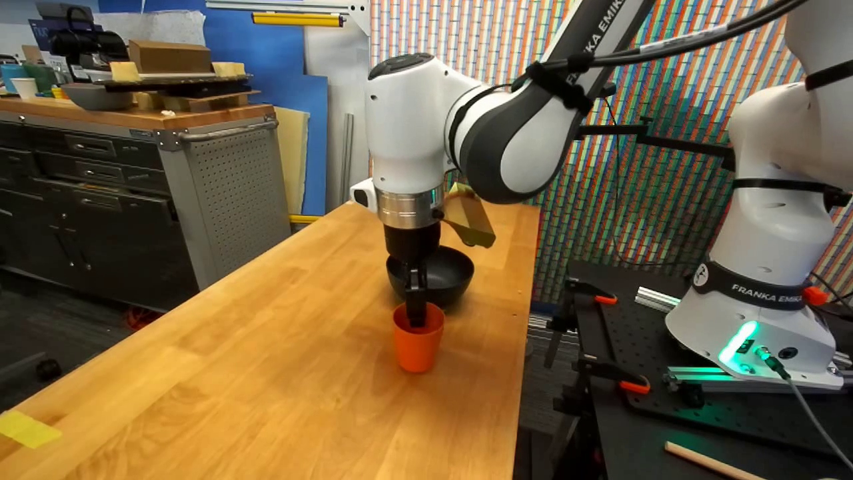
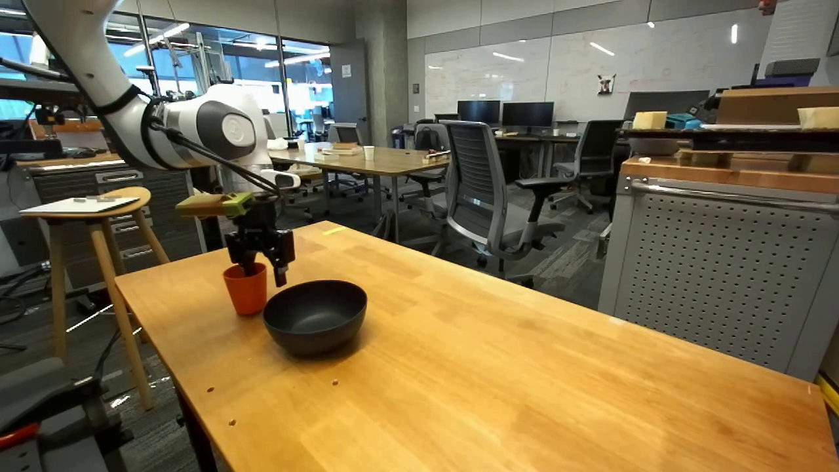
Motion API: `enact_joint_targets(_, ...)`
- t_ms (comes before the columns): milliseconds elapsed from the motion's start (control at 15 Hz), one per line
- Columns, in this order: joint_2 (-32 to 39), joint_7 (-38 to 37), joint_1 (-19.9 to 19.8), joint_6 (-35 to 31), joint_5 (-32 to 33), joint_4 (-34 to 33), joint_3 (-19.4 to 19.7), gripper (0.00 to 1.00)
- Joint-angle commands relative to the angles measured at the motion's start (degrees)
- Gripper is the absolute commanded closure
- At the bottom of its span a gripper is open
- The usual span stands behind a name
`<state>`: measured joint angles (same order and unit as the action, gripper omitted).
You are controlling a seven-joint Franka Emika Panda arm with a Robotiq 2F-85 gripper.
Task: Pick up the orange cup and place it in the black bowl
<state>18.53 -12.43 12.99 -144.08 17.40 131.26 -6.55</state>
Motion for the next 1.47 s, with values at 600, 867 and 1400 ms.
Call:
enact_joint_targets(600, 0.49, -0.76, 0.97, 1.38, 0.63, -0.57, 3.39, 0.97)
enact_joint_targets(867, -8.81, -0.33, -0.64, 6.88, 0.31, 1.42, 4.08, 0.98)
enact_joint_targets(1400, -17.66, -1.74, -10.38, 13.29, -3.54, -2.51, 7.79, 0.98)
